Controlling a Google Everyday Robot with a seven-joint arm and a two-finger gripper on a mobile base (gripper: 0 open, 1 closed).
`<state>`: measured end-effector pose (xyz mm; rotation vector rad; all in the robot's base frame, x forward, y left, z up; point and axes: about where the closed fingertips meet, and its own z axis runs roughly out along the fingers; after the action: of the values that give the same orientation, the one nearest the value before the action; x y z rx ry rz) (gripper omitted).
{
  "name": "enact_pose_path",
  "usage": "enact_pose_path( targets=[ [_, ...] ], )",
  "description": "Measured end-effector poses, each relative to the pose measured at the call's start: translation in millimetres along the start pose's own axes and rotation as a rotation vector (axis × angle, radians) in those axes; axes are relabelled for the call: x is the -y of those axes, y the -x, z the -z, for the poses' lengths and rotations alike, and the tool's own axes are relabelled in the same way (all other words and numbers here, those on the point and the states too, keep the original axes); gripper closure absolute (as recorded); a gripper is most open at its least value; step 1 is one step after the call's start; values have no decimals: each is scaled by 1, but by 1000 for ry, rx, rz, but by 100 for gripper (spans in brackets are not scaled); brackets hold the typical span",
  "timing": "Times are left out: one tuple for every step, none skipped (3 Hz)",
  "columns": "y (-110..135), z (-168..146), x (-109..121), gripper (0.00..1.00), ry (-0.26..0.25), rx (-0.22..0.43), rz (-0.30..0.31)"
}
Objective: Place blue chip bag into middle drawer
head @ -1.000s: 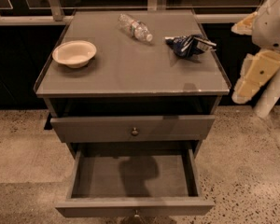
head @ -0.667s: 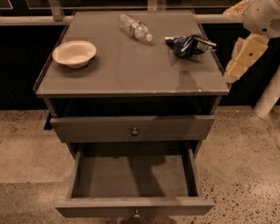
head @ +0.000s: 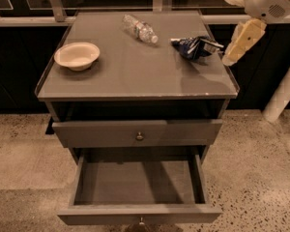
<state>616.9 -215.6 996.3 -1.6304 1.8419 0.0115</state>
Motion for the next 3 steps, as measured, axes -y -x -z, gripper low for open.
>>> enact_pose_path(
  targets=[
    [-12,-11,-1,0,16,39,-28],
    [-31,-17,3,0,26,83,-36],
    [-65,-55,23,0,63,163,-55]
  ],
)
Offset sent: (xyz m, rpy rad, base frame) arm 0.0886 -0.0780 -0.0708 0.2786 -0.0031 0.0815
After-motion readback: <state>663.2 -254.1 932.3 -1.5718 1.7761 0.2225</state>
